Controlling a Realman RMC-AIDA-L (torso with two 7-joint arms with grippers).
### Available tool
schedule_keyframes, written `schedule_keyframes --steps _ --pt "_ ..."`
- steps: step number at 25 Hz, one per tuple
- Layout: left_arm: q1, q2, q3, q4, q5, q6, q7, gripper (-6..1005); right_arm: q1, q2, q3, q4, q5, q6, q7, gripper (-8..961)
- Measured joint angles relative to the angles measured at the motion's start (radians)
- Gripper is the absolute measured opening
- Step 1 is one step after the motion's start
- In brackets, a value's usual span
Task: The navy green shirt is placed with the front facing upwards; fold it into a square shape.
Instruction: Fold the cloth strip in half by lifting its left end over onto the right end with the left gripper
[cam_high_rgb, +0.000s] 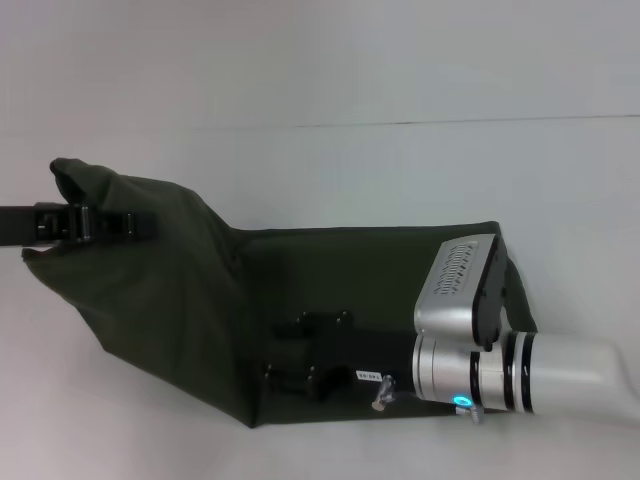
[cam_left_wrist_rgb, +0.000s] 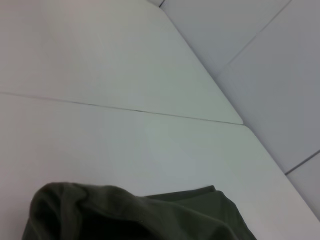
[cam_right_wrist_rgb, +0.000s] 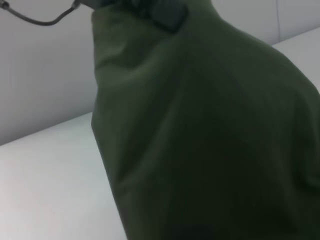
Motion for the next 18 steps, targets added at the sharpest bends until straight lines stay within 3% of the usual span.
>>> schedule_keyframes --steps 4,11,14,18 --pt "0.001 -0.002 0.017 -0.007 -0.016 0.003 0.001 98 -0.062 -0.019 0.049 -0.047 0.005 -0.083 0.029 654" --pt "0.0 -0.009 0.102 -0.023 -0.085 -0.023 -0.024 98 -0.241 -0.026 0.117 -0.308 0.008 -0.272 0.196 653" --pt "-0.004 -0.01 0.173 -0.05 -0.121 -0.068 -0.046 98 -0.321 -0.028 0.152 -0.415 0.014 -0.329 0.249 654" --pt "-0.005 -0.011 0.303 -0.096 -0.162 -0.161 -0.078 98 -0.363 -0.031 0.166 -0.466 0.025 -0.354 0.272 654"
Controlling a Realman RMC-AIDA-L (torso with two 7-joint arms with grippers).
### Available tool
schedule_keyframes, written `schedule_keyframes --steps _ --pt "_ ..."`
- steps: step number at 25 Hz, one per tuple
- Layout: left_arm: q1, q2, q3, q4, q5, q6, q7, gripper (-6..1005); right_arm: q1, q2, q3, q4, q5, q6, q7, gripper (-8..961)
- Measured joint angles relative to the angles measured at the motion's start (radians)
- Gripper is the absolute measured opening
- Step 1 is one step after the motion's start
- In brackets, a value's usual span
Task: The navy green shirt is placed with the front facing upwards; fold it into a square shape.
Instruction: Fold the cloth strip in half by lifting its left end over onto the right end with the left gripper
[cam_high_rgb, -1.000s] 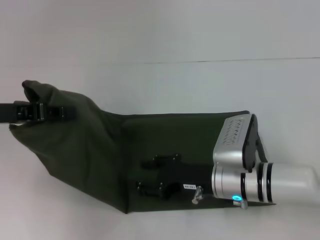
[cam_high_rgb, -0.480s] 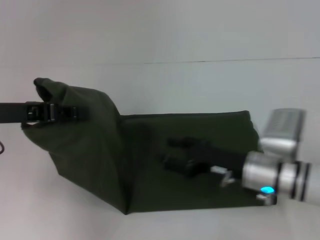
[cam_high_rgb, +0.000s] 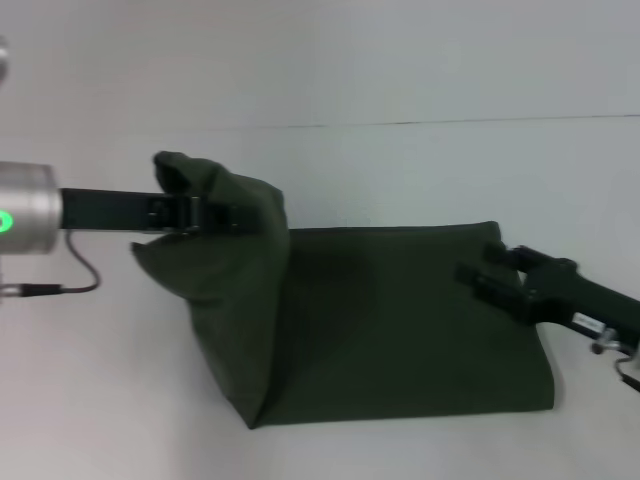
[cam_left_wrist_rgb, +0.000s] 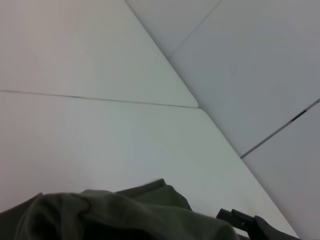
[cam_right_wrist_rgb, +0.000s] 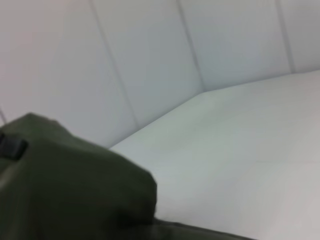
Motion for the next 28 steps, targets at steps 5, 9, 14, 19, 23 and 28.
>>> schedule_keyframes --steps 5,9,14,19,23,28 --pt "-0.005 0.0 0.125 -0.031 -0.057 -0.108 -0.038 99 -0.037 -0.002 0.007 -0.036 0.017 -0.011 0.008 653" --pt "-0.006 0.0 0.204 -0.052 -0.104 -0.174 -0.055 99 -0.054 -0.003 0.02 -0.038 0.018 -0.009 0.008 653" --pt "0.004 0.0 0.286 -0.058 -0.183 -0.229 -0.056 99 -0.062 -0.006 0.029 -0.047 0.018 -0.004 0.007 653" --pt "0.009 -0.002 0.349 -0.068 -0.225 -0.267 -0.056 99 -0.062 -0.007 0.029 -0.051 0.018 0.004 0.009 653" --pt "0.01 -0.001 0.434 -0.093 -0.253 -0.345 -0.056 99 -0.058 -0.008 0.028 -0.052 0.018 0.015 0.009 654" --pt "-0.007 -0.001 0.499 -0.141 -0.279 -0.434 -0.055 99 -0.062 -0.009 0.029 -0.052 0.018 0.016 0.009 654"
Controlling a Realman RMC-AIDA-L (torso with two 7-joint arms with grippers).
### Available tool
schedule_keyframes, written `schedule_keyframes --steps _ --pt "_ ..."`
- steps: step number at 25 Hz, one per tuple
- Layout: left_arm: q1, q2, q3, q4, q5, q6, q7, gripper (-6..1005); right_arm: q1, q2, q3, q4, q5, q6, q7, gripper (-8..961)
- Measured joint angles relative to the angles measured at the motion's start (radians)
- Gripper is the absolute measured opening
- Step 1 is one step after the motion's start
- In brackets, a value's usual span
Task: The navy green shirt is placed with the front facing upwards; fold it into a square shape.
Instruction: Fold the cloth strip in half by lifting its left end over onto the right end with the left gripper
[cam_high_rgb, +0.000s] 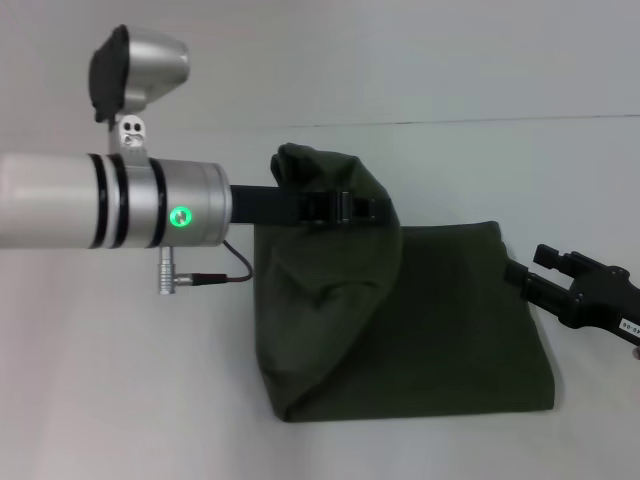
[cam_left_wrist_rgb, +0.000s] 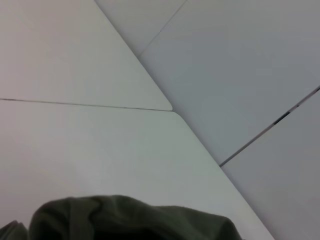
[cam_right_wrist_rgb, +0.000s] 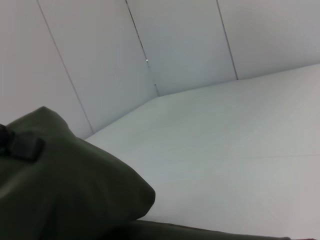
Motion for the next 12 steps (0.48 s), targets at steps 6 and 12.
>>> schedule_keyframes --steps 6,12 --pt "-0.017 0.0 0.085 -0.045 -0.038 -0.087 0.007 94 -0.006 -0.007 0.001 -0.002 0.0 0.0 0.0 653" --pt "-0.026 0.0 0.176 -0.083 -0.071 -0.172 0.011 107 -0.015 -0.012 0.021 -0.015 0.0 -0.004 0.001 654"
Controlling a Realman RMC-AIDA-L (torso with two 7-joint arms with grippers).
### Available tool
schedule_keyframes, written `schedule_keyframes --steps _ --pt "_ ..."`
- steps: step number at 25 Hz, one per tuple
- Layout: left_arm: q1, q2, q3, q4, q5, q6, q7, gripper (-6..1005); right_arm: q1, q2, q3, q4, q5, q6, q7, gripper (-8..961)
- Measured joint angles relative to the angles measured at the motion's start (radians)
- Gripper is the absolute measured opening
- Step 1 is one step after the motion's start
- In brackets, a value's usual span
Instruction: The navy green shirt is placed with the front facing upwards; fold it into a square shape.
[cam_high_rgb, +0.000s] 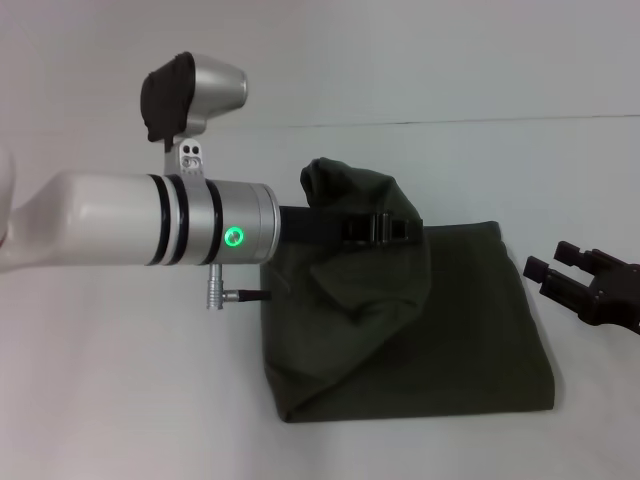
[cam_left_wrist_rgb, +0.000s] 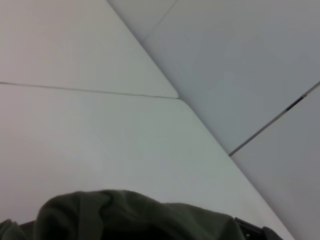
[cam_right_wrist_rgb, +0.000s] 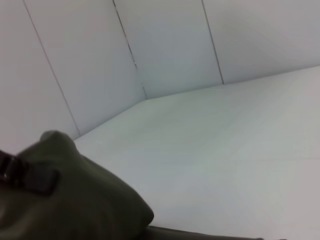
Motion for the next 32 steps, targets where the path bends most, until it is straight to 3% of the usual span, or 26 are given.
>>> schedule_keyframes --steps 8,18,24,27,31,32 --pt "-0.031 -0.002 0.065 -0.09 -0.062 -0.077 0.032 124 -0.004 -0.007 0.004 0.0 0.0 -0.003 0.002 653" --pt "-0.073 -0.003 0.129 -0.234 -0.291 -0.175 0.119 135 -0.004 -0.008 0.004 -0.004 0.0 -0.002 0.002 654" --pt "-0.082 -0.003 0.155 -0.275 -0.426 -0.171 0.19 347 -0.005 -0.008 0.003 -0.017 0.0 -0.003 0.015 654" --pt "-0.079 -0.003 0.154 -0.273 -0.458 -0.158 0.205 586 -0.009 -0.008 0.006 -0.026 0.0 -0.004 0.017 653" --pt "-0.071 -0.001 0.119 -0.266 -0.481 -0.111 0.253 795 -0.019 -0.01 0.053 -0.064 0.002 -0.053 0.04 653" --pt "-0.071 -0.001 0.119 -0.266 -0.481 -0.111 0.253 803 -0.019 -0.01 0.053 -0.064 0.002 -0.053 0.04 653"
